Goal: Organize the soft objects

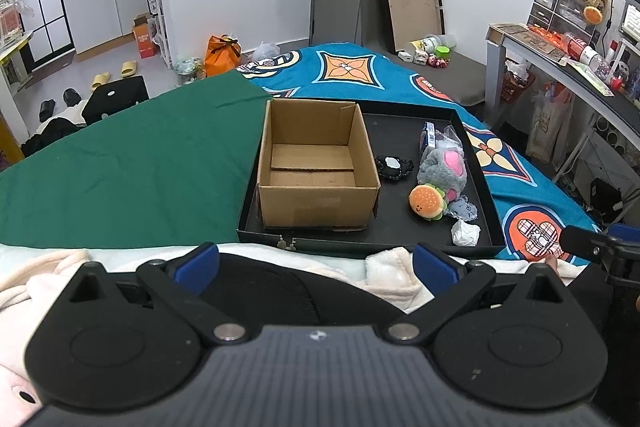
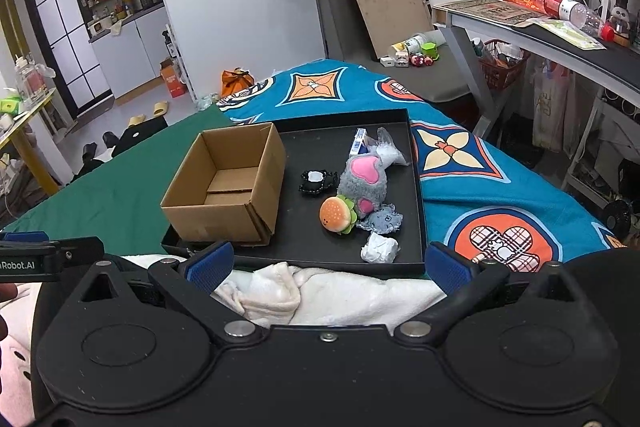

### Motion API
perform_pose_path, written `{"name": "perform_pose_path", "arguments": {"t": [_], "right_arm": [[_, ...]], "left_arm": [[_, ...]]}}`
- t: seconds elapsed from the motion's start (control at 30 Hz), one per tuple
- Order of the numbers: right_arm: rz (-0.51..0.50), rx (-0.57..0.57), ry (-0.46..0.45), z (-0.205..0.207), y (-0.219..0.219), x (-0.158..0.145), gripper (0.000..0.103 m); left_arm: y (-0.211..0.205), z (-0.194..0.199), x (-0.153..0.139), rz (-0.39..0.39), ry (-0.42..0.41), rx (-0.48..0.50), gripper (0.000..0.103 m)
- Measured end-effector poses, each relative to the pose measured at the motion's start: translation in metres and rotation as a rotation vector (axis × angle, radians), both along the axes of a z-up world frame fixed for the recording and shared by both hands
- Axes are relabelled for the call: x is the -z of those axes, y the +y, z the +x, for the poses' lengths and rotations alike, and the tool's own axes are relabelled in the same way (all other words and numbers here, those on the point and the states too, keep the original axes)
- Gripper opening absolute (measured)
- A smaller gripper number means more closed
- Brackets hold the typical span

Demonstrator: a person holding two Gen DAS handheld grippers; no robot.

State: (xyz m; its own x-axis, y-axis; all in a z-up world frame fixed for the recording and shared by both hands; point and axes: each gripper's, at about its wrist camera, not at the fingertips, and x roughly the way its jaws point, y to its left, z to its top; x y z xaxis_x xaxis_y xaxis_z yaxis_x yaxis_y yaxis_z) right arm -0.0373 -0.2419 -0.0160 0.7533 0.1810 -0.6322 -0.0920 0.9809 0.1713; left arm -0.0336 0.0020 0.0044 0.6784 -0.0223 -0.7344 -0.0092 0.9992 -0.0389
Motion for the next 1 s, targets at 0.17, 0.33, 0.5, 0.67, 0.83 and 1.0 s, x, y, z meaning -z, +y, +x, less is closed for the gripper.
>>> {"name": "perform_pose_path", "arguments": {"t": [0.17,0.33,0.5,0.67,0.83,1.0], "right_arm": [[0.000,0.003,-0.003,0.0004,0.0013,-0.0010,0.103],[-0.006,0.002,0.000,0.0008,0.0021,-0.0016,0.103],[-0.010,0.007,0.000,0.0012,0.0032,-0.0017,0.103],[-0.010,0.012,0.006,0.0036,0.0031,-0.0002,0.103],[-0.002,0.022,-0.004,0.0041,0.0026,-0.0002,0.103],[-0.001,0.035,-0.004,0.0054,0.0007,0.0012,0.103]], "left_arm": [[0.0003,0.0004,0.0000,-0.002,-0.001,0.001,0.102],[-0.0003,0.0008,-0.0004,0.001,0.000,0.005,0.102],[-0.0005,0.0010,-0.0009,-0.001,0.000,0.005,0.102],[0.0004,0.0028,-0.0005,0.011,-0.002,0.000,0.102],[0.0020,0.0032,-0.0003,0.010,-0.005,-0.002,0.102],[0.0057,0.0044,0.0000,0.011,0.000,-0.009,0.102]]}}
